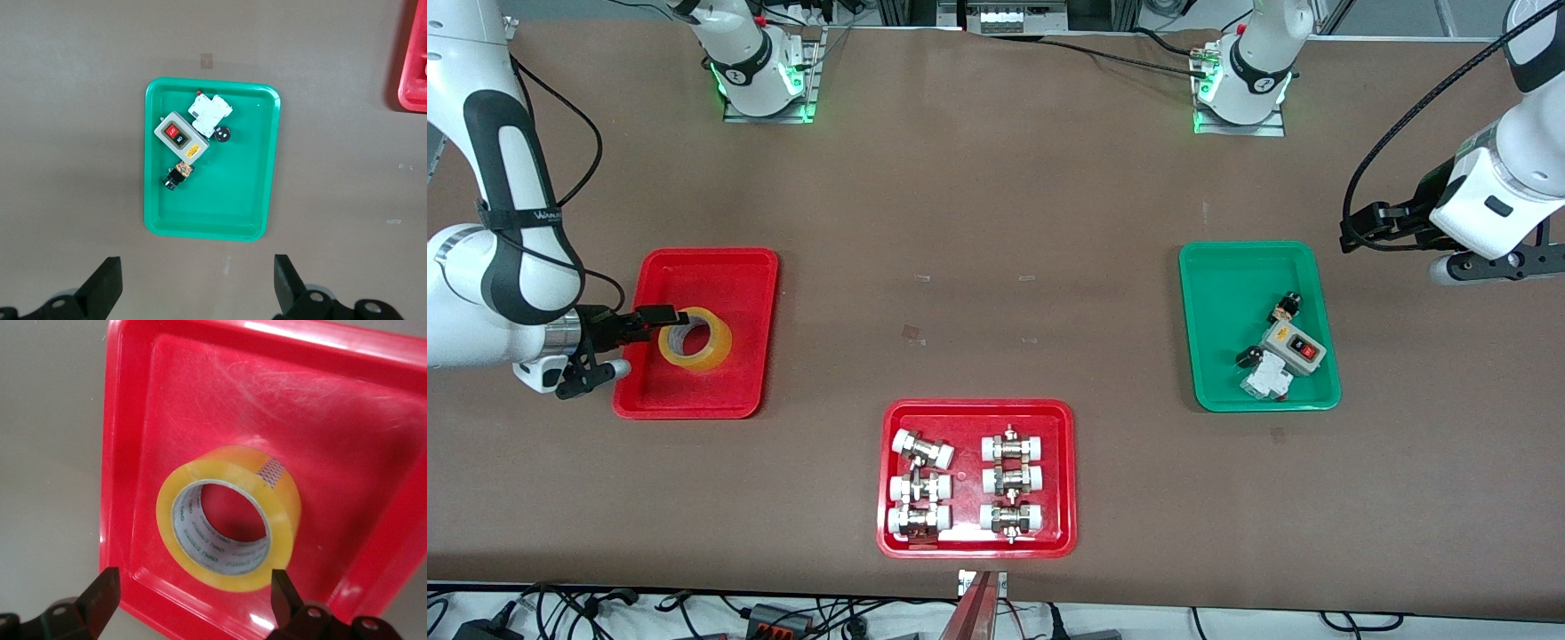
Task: Left arm passes tape to right arm into tray
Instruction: 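Open the right gripper and lift it away from the tape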
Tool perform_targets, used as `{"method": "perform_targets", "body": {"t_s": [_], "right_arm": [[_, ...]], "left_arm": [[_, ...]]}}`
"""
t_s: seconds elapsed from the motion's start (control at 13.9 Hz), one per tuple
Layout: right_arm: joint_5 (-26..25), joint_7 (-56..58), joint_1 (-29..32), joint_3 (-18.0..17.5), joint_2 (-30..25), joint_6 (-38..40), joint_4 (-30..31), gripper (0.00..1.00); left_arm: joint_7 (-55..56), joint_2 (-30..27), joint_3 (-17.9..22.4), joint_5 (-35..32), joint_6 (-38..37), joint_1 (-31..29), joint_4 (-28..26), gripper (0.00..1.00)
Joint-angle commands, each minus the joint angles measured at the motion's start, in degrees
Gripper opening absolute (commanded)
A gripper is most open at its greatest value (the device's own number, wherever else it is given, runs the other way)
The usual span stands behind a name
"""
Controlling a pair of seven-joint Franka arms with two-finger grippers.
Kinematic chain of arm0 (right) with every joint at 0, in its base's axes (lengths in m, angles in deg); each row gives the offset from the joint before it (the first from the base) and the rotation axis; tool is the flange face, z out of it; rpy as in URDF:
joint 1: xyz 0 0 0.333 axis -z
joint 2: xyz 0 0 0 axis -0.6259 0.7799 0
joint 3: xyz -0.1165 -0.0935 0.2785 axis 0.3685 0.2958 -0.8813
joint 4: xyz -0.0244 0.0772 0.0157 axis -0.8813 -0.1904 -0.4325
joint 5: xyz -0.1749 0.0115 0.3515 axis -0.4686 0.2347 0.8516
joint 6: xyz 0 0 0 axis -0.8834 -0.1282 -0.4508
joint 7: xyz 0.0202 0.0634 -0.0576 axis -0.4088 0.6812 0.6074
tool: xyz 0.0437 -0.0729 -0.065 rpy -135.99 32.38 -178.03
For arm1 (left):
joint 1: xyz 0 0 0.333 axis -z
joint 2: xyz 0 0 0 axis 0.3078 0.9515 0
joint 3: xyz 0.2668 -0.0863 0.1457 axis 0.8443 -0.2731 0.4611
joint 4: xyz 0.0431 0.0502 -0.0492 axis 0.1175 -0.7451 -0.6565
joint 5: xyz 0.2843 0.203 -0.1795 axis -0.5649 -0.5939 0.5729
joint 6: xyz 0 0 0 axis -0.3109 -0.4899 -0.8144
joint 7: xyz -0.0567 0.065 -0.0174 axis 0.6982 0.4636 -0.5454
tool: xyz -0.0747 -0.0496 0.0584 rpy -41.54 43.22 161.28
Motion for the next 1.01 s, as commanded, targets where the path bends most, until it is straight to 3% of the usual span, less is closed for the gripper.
{"method": "perform_targets", "body": {"t_s": [0.0, 0.22, 0.58, 0.94], "right_arm": [[-2.9, -3.1, -0.9, 0.0, -3.2, 1.3, 1.0, 1.0], [-8.1, -11.4, -4.8, 0.0, -8.4, 1.8, -0.7, 1.0], [-13.4, -29.7, -9.2, -0.3, -12.5, 8.1, -8.9, 1.0], [-13.4, -29.1, -8.1, 0.2, -12.6, 16.1, -20.7, 1.0]], "left_arm": [[-0.2, -0.6, -0.2, 0.6, -0.8, -0.6, 0.1, 1.0], [-0.3, -0.7, -0.2, 0.6, -0.8, -0.6, 0.2, 1.0], [-0.4, -0.6, -0.2, 0.6, -0.7, -0.6, 0.2, 1.0], [-0.4, -0.7, -0.2, 0.6, -0.8, -0.6, 0.2, 1.0]]}}
